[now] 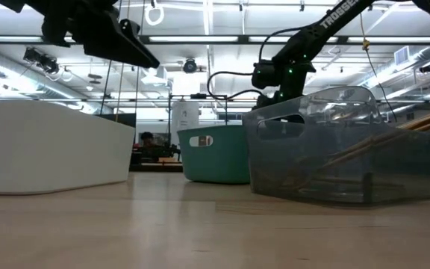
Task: Sort silverware by color (type)
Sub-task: Put the blue silver fork into the white bin
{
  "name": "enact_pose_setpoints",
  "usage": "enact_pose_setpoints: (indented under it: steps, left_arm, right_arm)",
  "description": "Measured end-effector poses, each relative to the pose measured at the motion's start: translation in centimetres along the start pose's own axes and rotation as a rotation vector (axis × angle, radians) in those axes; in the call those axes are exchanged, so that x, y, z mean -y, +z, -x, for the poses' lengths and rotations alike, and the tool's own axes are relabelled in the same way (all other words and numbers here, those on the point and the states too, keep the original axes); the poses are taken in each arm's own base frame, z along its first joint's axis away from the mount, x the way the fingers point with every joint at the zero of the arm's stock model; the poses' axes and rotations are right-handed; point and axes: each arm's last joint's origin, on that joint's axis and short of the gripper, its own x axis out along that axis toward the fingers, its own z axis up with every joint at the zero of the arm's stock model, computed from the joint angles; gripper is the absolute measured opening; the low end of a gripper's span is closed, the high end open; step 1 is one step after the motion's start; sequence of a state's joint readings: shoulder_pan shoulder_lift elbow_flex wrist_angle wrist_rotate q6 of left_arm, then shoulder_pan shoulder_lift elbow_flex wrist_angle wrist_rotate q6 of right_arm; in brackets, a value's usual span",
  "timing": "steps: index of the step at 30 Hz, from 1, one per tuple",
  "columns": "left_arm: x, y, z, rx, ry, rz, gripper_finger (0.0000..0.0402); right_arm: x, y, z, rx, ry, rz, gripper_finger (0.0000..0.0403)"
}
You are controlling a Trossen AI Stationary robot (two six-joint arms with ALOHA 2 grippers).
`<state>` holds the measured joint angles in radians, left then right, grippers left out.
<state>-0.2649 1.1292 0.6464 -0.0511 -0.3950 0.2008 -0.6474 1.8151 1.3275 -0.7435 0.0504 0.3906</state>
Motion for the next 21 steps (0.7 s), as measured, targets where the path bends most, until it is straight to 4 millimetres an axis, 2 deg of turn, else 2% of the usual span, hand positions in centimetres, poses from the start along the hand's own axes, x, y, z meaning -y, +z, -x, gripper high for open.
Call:
enact_pose_setpoints:
  steps: [5,8,12,21]
  left_arm:
    - [0.0,0.0,-0.1,-0.004,0.003,0.012,0.0148]
    - [0.1,-0.1,-0.1,-0.005,0.001,0.026,0.0148]
    - [0.1,-0.1,-0.1,-0.008,0.0,0.029,0.0148]
    - [0.3,-0.1,0.0,-0.015,-0.009,0.02,0.0148]
  right_arm:
    - [0.2,0.0,0.0,0.009,-0.031,-0.087,0.0225]
    - [-0.4,-0.3,-0.5,-0.009,-0.04,-0.088,0.0225]
    - [-1.2,-1.1,-2.0,-0.086,-0.039,-0.081,0.0219]
    - [-1.3,-2.0,-5.1,-0.206,-0.066,-0.089,0.0217]
